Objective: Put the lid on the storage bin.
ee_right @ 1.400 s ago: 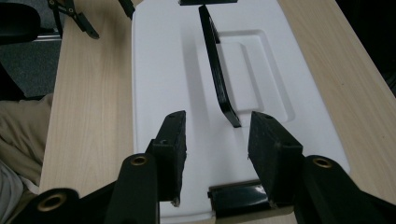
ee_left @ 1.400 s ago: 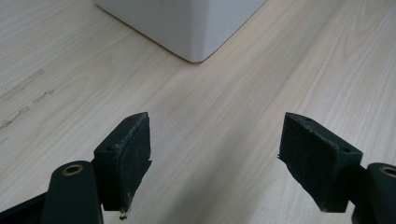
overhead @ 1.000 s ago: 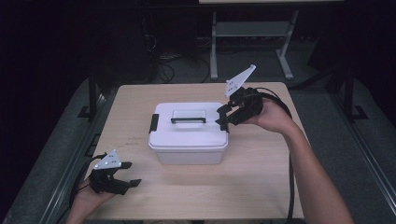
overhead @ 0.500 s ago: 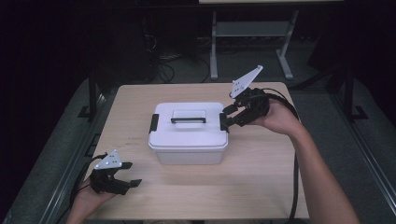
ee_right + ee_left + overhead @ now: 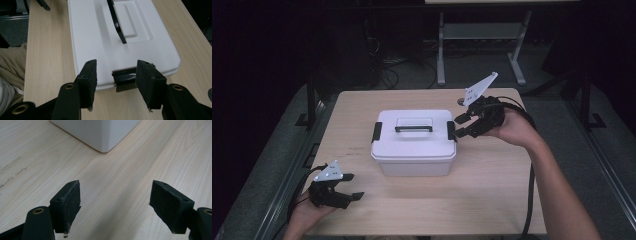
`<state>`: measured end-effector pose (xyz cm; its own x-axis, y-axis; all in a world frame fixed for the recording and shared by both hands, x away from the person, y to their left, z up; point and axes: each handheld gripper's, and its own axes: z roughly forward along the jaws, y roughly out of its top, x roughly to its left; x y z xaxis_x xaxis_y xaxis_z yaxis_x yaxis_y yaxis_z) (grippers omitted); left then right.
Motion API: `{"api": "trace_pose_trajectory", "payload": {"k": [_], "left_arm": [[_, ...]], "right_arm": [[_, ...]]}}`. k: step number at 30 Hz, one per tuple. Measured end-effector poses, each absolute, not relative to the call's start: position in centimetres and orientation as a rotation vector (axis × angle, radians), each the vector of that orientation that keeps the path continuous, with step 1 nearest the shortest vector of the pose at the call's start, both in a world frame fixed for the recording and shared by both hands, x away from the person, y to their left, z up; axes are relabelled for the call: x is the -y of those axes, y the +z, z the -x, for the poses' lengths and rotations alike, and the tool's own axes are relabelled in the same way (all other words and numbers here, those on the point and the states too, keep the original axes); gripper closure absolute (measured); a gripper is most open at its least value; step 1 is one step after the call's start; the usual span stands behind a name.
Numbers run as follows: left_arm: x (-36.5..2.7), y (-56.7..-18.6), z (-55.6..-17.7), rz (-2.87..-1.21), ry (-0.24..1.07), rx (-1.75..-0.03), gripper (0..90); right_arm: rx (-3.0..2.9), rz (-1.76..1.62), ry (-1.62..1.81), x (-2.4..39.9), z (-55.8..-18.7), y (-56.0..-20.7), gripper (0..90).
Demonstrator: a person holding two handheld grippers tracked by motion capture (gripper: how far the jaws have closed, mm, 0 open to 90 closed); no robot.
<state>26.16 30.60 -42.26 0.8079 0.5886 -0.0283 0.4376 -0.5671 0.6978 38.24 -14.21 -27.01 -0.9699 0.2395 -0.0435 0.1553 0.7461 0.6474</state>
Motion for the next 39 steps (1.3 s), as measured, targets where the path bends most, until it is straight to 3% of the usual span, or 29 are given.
{"api": "trace_pose_trajectory", "payload": {"k": [39], "left_arm": [[-30.5, -42.2, -26.3, -2.279, 0.272, -0.744, 23.8]], "right_arm": [[-2.828, -0.405, 1.009, 16.9, -37.2, -28.8, 46.4]]}}
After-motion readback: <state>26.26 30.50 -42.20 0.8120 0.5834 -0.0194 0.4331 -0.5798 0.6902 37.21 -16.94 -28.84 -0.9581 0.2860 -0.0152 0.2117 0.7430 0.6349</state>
